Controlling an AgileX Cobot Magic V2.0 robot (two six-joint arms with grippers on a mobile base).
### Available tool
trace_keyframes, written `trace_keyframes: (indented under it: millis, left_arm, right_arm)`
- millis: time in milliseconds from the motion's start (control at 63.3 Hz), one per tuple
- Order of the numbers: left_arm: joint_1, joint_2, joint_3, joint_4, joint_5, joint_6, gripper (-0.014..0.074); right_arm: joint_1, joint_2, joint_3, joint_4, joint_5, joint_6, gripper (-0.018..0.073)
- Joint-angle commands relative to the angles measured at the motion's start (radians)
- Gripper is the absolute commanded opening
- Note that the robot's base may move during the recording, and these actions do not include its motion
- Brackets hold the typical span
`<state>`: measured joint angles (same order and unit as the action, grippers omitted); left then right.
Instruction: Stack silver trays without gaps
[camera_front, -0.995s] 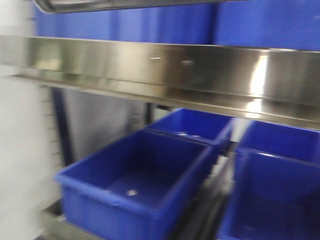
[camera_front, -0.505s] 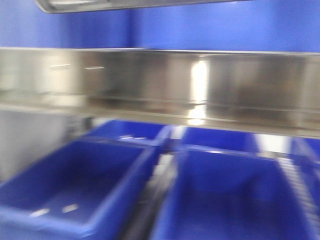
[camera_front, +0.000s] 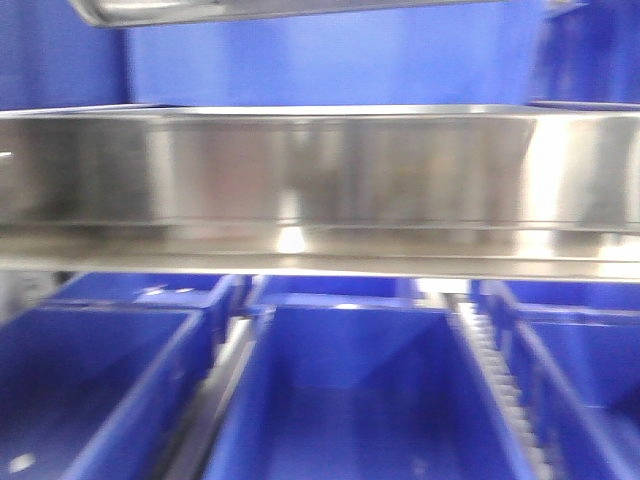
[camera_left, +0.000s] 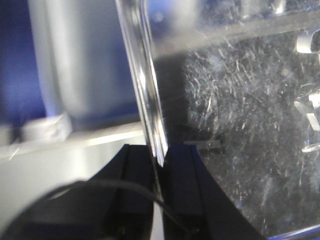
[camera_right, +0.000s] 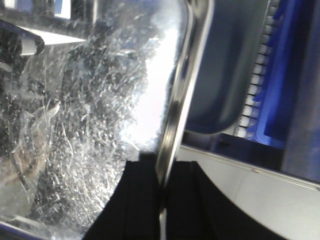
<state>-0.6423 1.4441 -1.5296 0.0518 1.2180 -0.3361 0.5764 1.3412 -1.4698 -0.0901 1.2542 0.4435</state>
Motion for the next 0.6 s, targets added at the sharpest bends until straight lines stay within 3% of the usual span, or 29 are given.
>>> trace_keyframes:
  millis: [0,584]
  left_arm:
    - [-0.003,-0.031,-0.026,0.050,0.084,0.026,-0.0048]
    - [-0.003,-0.031,-0.026,0.050,0.084,0.026,-0.0048]
  right_arm:
    - [-0.006,-0.036,-0.029,-0.056,-0.034,-0.030,0.0057]
    - [-0.006,-0.036,-0.029,-0.056,-0.034,-0.030,0.0057]
